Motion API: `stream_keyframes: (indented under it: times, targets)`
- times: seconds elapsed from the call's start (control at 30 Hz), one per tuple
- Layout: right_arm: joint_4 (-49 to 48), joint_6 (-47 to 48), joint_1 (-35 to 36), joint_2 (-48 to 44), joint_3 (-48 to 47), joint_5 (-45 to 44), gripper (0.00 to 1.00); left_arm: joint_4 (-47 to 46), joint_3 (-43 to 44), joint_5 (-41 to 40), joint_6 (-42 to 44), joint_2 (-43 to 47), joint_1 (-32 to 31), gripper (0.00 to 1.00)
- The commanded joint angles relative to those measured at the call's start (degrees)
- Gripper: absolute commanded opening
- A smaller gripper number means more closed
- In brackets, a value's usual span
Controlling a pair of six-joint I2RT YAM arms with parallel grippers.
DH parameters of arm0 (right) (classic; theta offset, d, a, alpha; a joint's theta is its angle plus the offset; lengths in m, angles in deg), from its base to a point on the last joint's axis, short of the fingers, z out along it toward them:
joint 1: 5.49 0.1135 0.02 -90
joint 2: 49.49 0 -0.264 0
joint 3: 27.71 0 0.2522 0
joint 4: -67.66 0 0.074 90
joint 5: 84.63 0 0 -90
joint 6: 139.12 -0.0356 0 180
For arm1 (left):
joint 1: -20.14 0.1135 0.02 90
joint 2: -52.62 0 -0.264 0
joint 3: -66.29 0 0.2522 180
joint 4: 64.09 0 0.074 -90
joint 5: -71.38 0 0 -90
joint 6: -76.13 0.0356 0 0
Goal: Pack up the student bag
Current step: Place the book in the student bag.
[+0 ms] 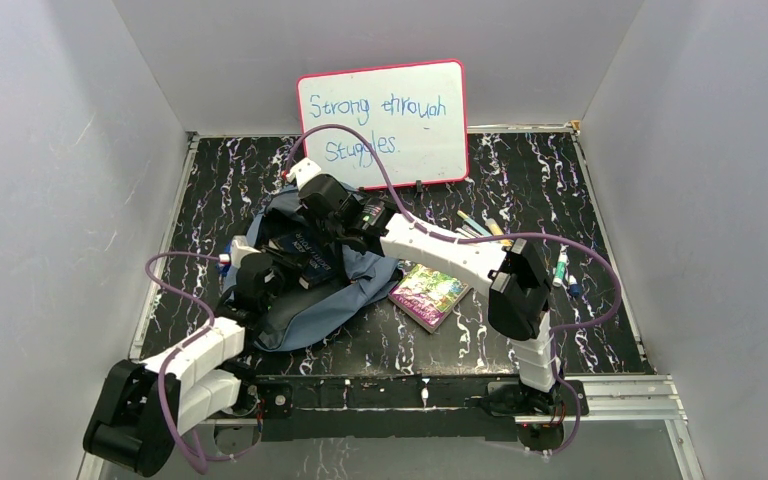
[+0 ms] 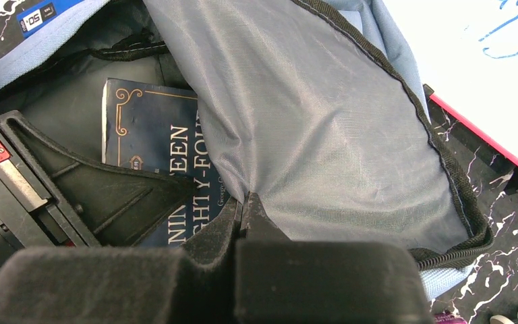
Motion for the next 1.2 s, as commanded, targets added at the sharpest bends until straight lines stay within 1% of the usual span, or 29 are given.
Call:
stream_keyframes:
  times: [0.0,0.03,0.07,0.17,0.23,0.3,0.37,0.47,0.67,0.77,0.83,0.9,0.93,1.0,1.1,1.17]
  targets:
    - [-4.5,-1.2,-0.4,-1.6,0.2,0.0,0.0,3.8,2.3,0.2,-0.5,1.0,0.0,0.26]
    - [-4.4,-1.2,-0.4,-1.5,0.3,0.0,0.0,5.5,2.7,-0.2,-0.3,1.6,0.0,0.42]
    - [-4.4,-1.2,-0.5,-1.5,0.4,0.1,0.0,7.7,3.5,-0.6,0.0,2.3,0.0,0.52]
    - [-4.2,-1.2,-0.5,-1.4,0.4,0.1,0.0,15.7,7.0,-2.0,2.6,4.4,0.0,0.68]
    - [-4.1,-1.1,-0.5,-1.2,0.4,0.2,0.0,21.6,9.9,-3.3,4.8,5.3,0.0,0.81]
    - [-4.0,-1.0,-0.6,-1.0,0.4,0.5,0.0,28.7,13.5,-4.7,7.3,5.5,0.0,0.86]
    - [-3.7,-1.0,-0.6,-0.9,0.3,0.6,0.0,37.4,17.5,-6.8,8.5,5.3,0.0,0.88]
    - [-3.3,-1.0,-0.8,-0.6,0.6,1.1,0.0,48.8,23.2,-9.5,9.5,5.1,0.0,0.88]
    - [-1.4,-0.6,-0.9,1.1,-1.2,4.2,0.0,64.0,30.0,-14.5,10.3,6.4,0.0,0.9]
    - [-0.3,-0.4,-0.9,2.0,-2.6,6.2,0.04,70.8,33.7,-17.4,10.6,6.6,-0.1,0.9]
    - [0.5,-0.4,-0.8,2.4,-3.5,7.5,0.12,73.0,35.3,-17.9,11.4,7.4,0.0,0.9]
    - [1.6,-0.5,-0.9,2.2,-4.4,8.7,0.2,73.2,36.2,-17.0,13.0,8.8,0.0,0.9]
    - [1.9,-0.5,-0.8,1.8,-4.5,9.4,0.26,72.9,36.5,-16.3,14.1,9.5,0.0,0.9]
    - [2.8,0.3,-0.8,0.6,-4.2,12.5,0.34,71.7,36.9,-13.7,17.4,11.1,0.0,0.9]
    - [4.7,0.4,-0.9,-2.5,-2.5,16.1,0.54,70.9,37.3,-9.7,22.3,13.7,0.0,0.9]
    - [5.3,-0.6,-0.9,-5.6,0.3,15.9,0.6,70.8,36.9,-7.8,24.3,15.1,0.0,0.9]
